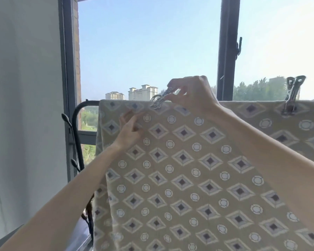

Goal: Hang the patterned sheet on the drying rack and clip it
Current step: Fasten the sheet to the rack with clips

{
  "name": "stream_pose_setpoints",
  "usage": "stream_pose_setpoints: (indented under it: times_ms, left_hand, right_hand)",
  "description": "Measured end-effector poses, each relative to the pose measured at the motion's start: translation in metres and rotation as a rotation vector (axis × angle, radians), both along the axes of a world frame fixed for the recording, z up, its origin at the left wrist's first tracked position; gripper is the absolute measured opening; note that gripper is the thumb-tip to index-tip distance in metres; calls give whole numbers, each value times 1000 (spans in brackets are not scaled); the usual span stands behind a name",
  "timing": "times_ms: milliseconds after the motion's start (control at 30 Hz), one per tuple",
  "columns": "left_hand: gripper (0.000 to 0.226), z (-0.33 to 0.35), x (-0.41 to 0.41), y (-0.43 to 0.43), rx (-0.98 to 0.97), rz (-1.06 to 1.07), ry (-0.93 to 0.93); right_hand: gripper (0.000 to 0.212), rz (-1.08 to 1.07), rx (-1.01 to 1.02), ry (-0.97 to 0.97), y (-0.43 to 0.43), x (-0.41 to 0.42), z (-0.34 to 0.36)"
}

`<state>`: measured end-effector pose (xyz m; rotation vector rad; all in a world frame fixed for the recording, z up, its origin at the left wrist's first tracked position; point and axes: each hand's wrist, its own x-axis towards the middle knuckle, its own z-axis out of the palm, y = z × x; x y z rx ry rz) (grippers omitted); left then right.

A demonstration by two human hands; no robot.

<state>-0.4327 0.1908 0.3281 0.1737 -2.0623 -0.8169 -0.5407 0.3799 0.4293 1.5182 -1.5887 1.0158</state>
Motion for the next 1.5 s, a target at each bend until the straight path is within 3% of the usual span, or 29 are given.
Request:
stream_pose_setpoints:
  times_ms: [167,400,767,1067,1267,1367,1500]
  left_hand:
    - [61,6,26,-13,176,-106,-100]
    - [69,10,40,-34,200,-151,-172]
    - [51,10,42,-58,239,-176,-64]
    - [56,4,41,-95,298,-146,0]
    - [57,-2,35,-94,311,-160,10]
    - [57,-3,33,-89,313,-182,-28]
    - [61,-8,32,-82,361,-225,-65]
  right_hand:
    - [30,-108,41,-5,-19,35,8]
    - [22,-241,120,-27,-41,54,29]
    - [19,-297,322,-66,-103,68,53]
    - [24,-260,456,-142,-140,63,60]
    - [11,-235,509,-226,-145,53,57]
    - [18,-259,470,-245,-148,45,48]
    - [44,-256,385,-268,-143,44,22]
